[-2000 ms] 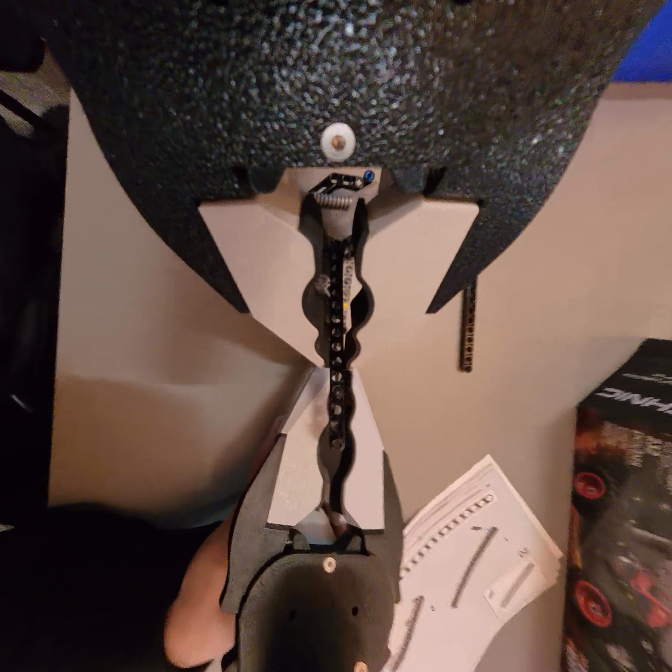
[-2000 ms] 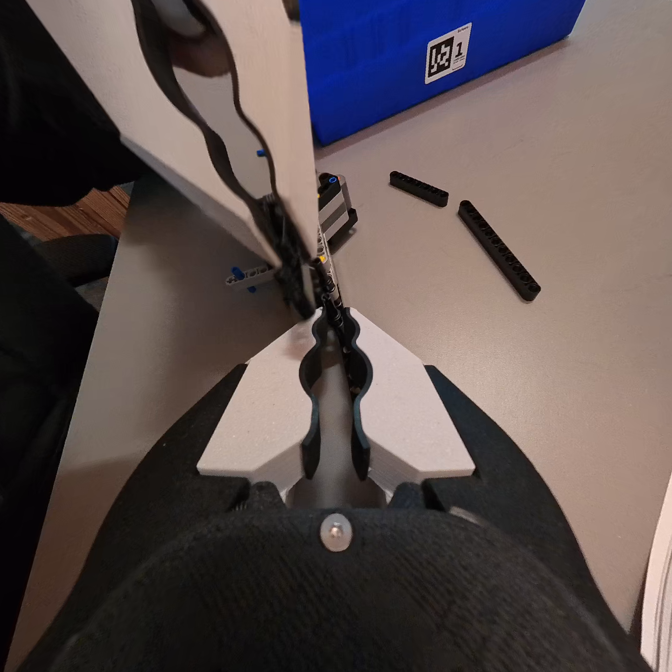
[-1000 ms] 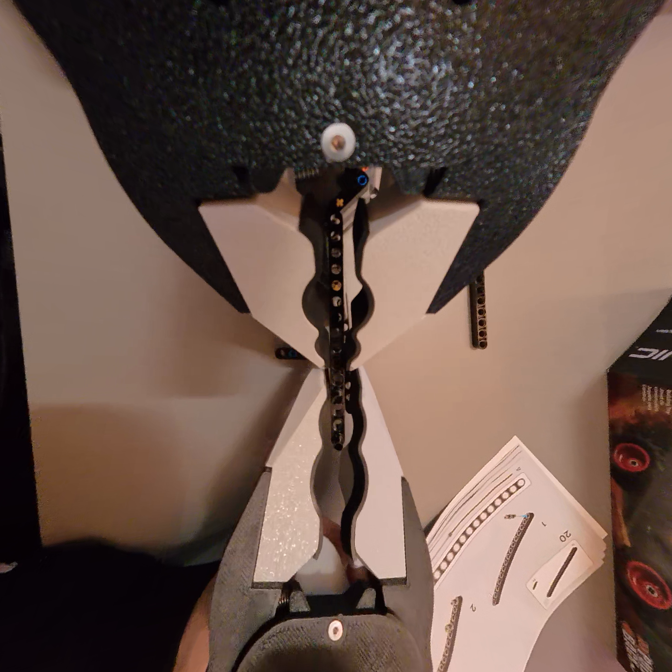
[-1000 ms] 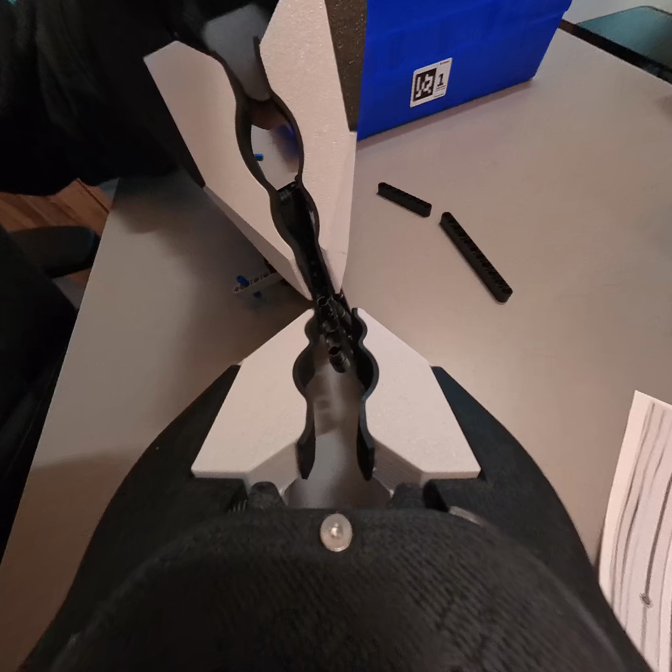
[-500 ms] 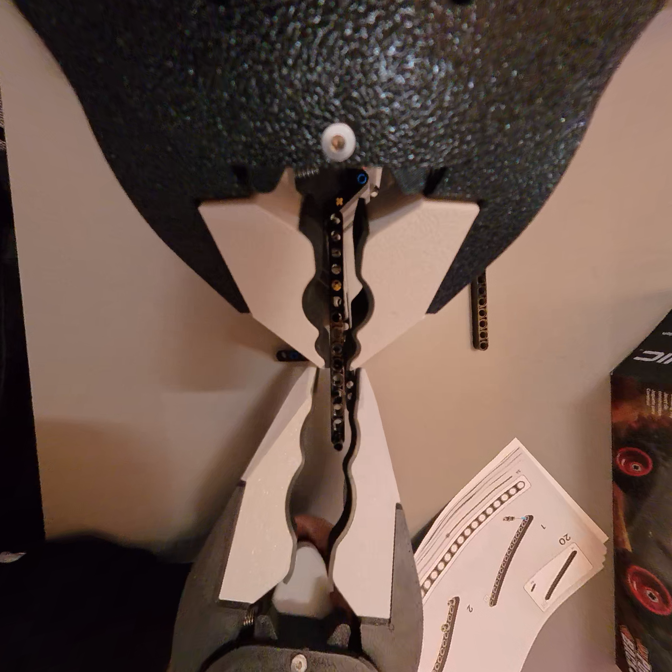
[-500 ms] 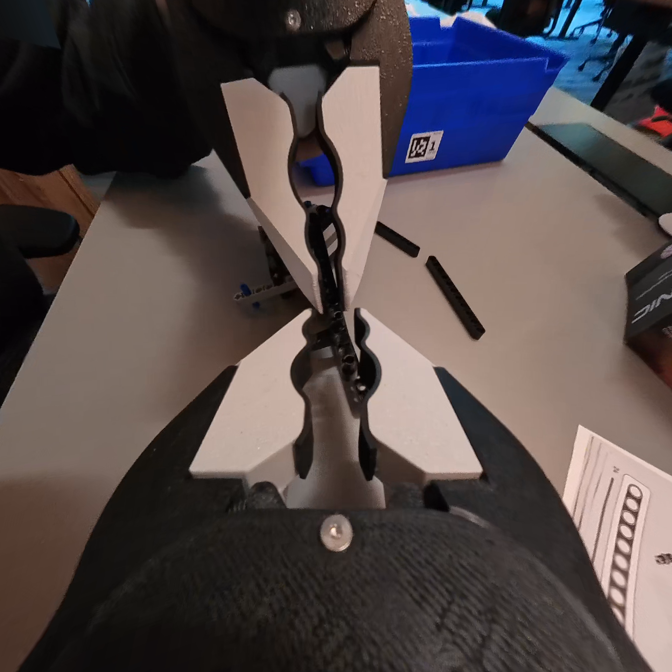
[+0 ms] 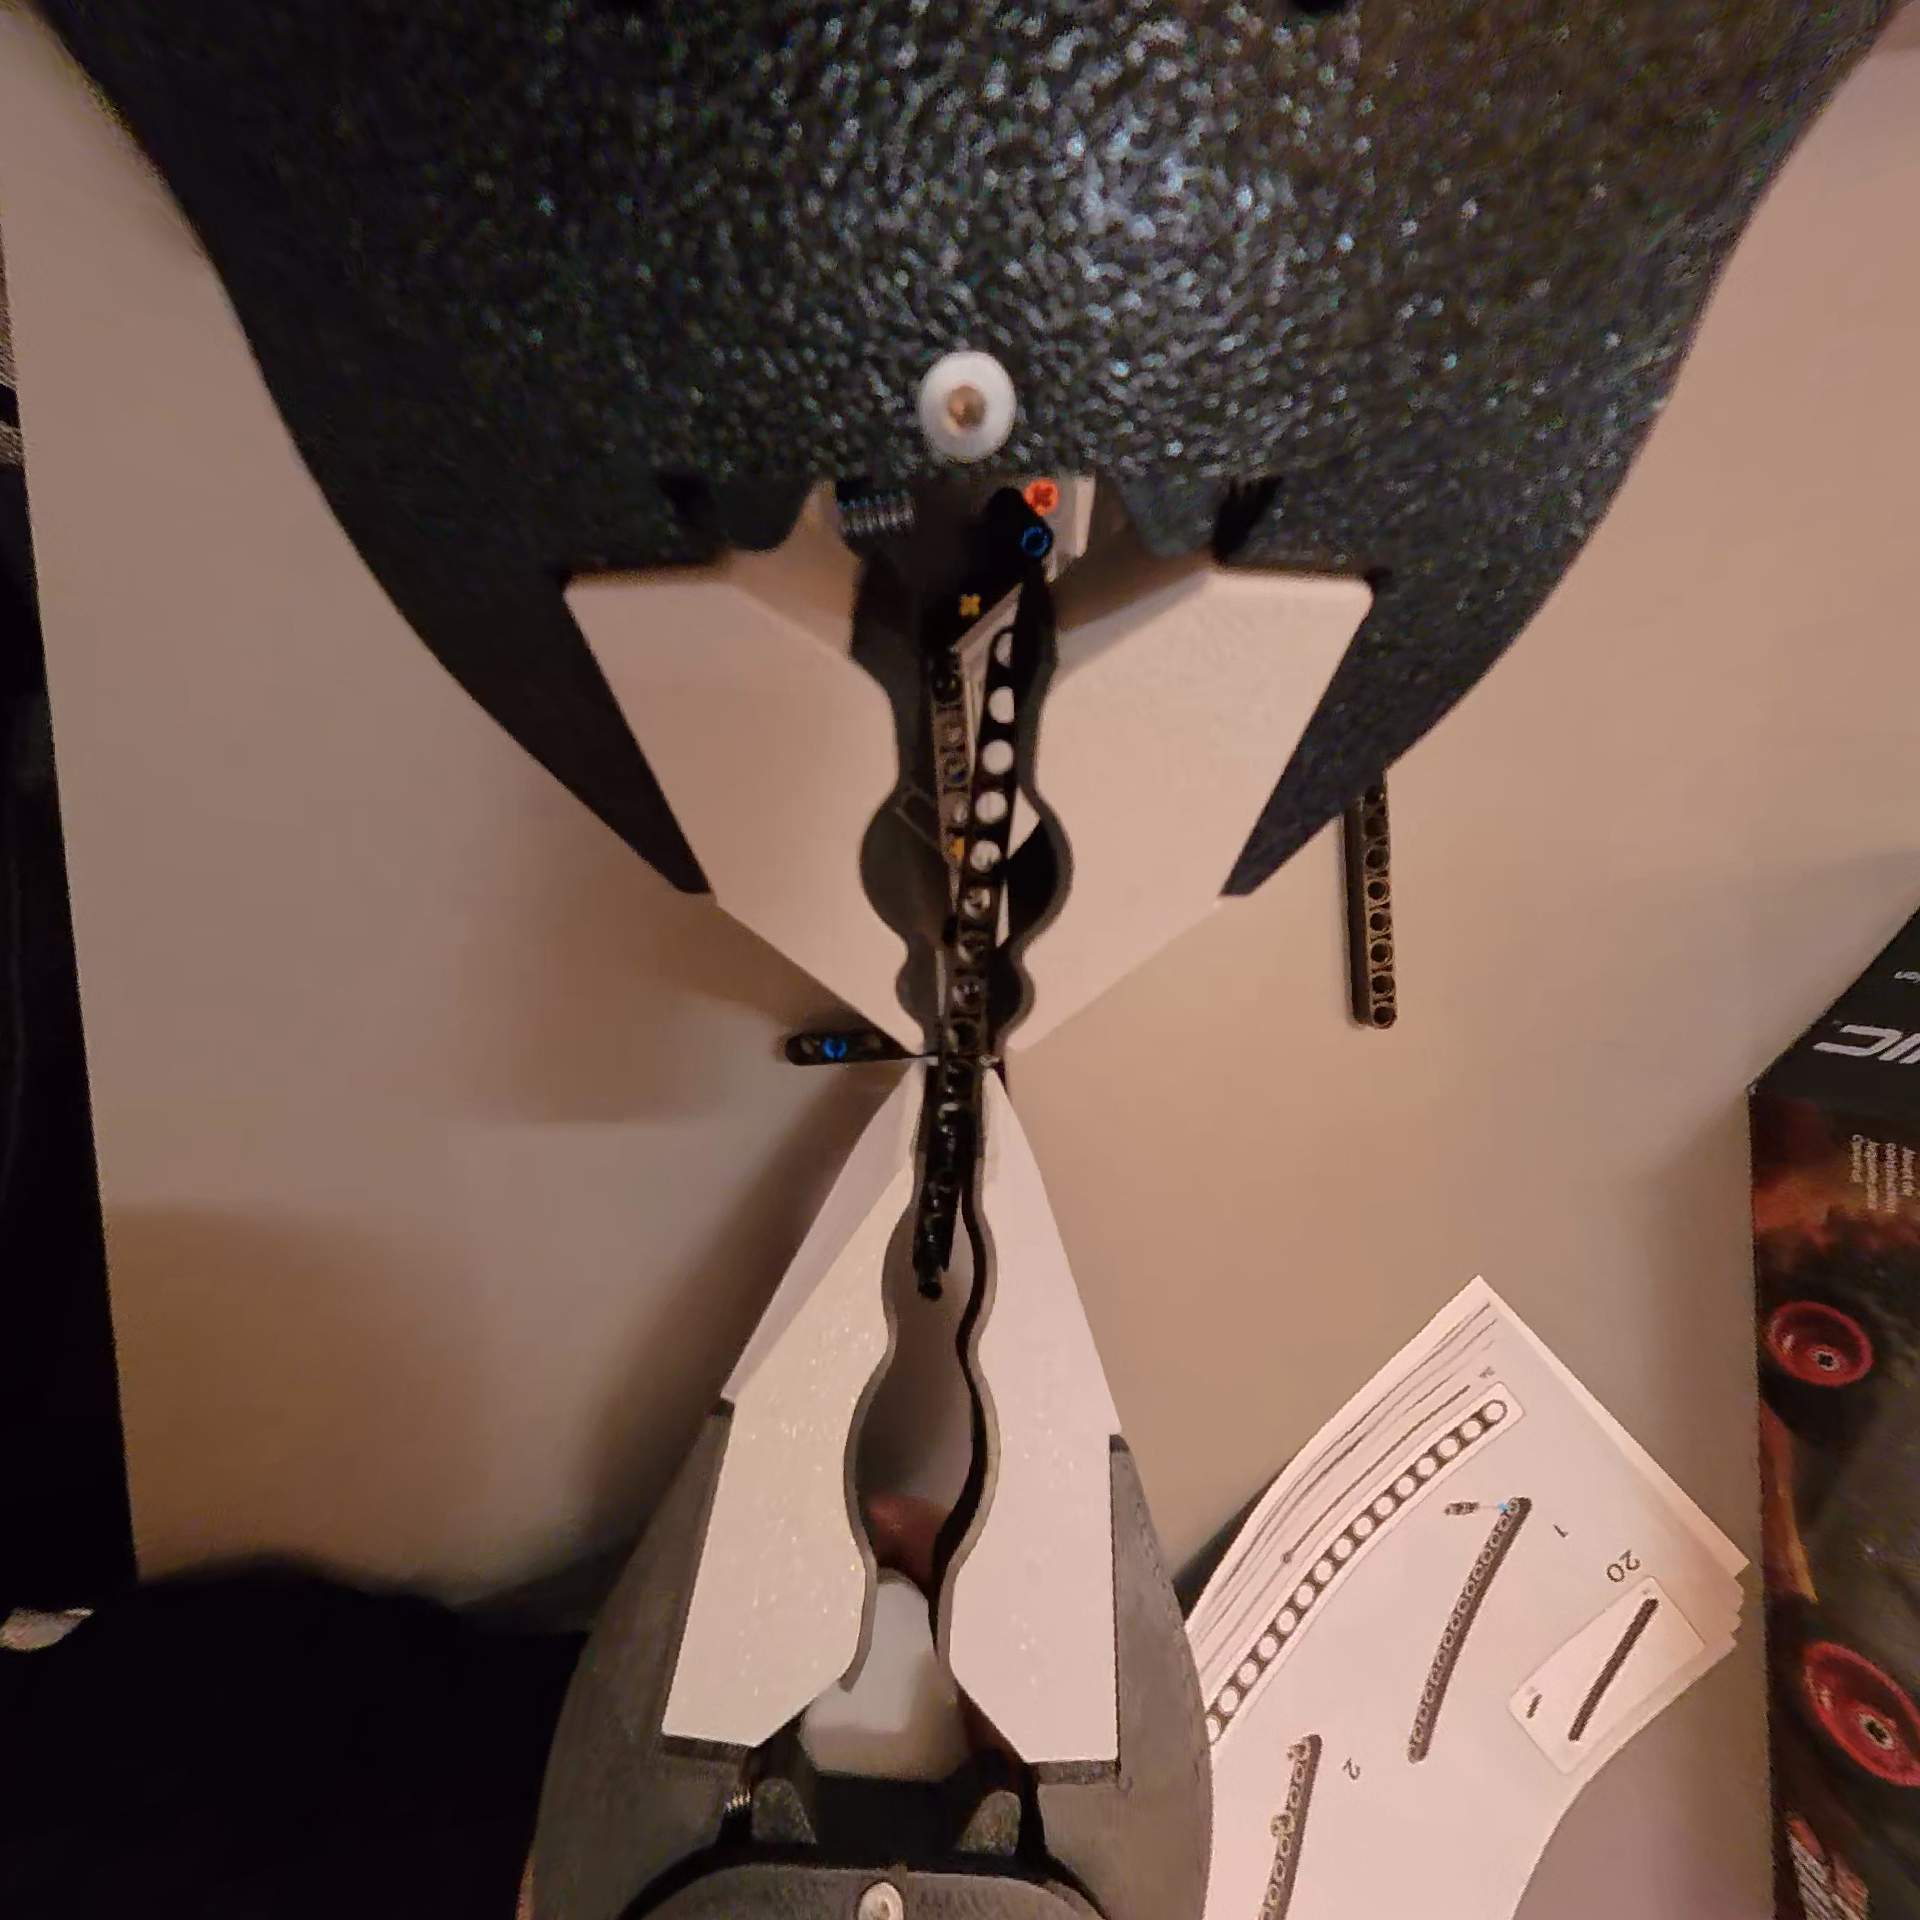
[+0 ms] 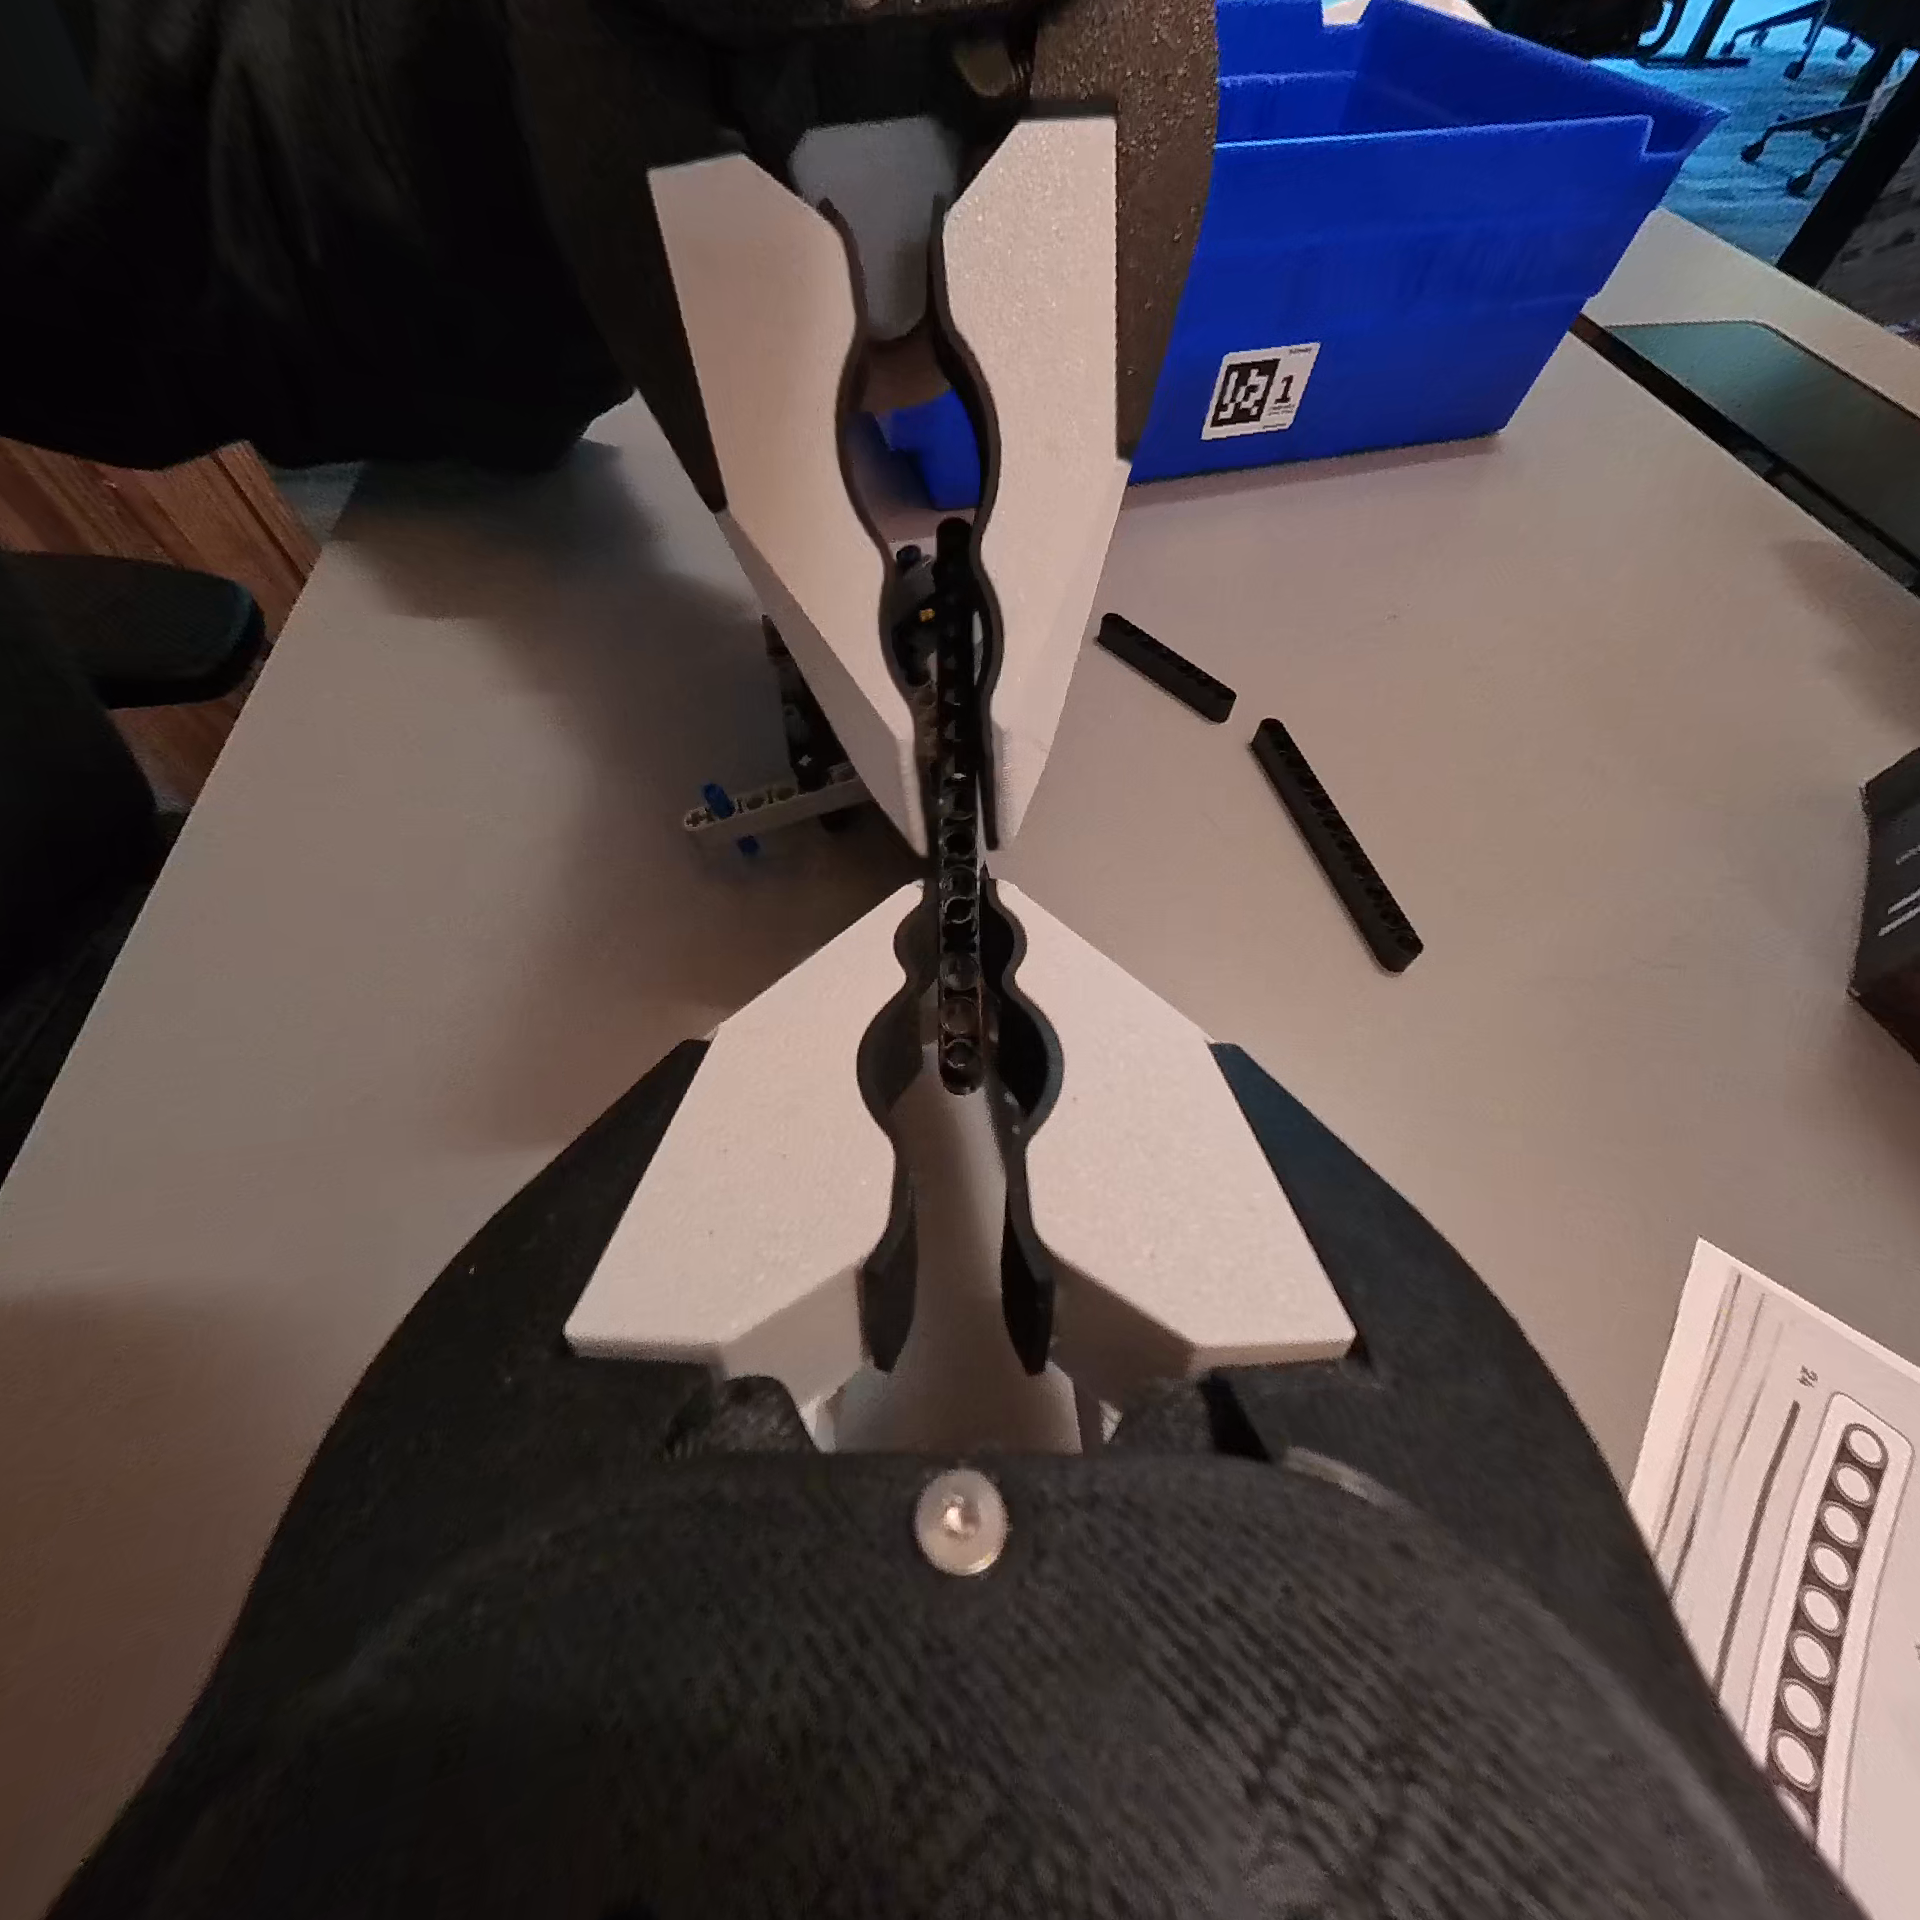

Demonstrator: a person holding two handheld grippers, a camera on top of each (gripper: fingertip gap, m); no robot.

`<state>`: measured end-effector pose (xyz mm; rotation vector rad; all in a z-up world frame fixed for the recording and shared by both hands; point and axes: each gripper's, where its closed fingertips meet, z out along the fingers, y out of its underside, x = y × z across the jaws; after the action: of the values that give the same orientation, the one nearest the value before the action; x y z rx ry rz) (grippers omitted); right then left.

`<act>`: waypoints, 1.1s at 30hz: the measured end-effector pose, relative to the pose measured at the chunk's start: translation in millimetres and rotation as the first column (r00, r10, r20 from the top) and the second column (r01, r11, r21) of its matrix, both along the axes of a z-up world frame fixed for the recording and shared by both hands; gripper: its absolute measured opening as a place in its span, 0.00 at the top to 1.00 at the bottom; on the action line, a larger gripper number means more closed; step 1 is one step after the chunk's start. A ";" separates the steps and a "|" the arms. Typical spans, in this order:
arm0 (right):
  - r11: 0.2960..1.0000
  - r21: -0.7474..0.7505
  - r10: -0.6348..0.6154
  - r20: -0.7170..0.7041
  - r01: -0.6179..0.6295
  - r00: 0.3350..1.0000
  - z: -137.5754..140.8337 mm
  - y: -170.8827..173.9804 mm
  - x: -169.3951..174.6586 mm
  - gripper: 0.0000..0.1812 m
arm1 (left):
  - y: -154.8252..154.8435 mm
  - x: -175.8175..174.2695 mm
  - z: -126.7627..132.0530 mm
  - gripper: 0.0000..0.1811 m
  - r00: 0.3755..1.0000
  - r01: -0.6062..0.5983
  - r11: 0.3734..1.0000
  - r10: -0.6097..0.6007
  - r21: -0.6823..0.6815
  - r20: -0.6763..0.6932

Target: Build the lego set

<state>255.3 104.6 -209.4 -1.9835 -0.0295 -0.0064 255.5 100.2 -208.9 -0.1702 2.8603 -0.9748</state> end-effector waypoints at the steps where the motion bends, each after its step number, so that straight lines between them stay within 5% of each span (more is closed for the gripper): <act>1: 1.000 0.000 0.005 0.002 -0.005 1.000 0.0 -0.4 -0.4 0.98 | -0.3 -0.5 -0.4 0.97 1.000 0.001 1.000 -0.001 0.000 0.001; 18: 0.999 -0.003 0.045 0.024 -0.044 0.999 -0.5 2.3 -3.2 0.98 | 14.2 -3.5 5.7 0.95 0.990 -0.108 0.993 0.104 0.040 0.094; 33: 0.993 -0.031 0.119 0.066 -0.117 0.991 -0.1 2.3 -5.2 0.98 | 24.6 -7.4 7.9 0.96 0.973 -0.177 0.976 0.193 -0.128 0.124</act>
<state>250.1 106.9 -209.5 -2.0058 -0.1915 0.0037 248.1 124.8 -201.0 -0.3605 2.6112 -1.0704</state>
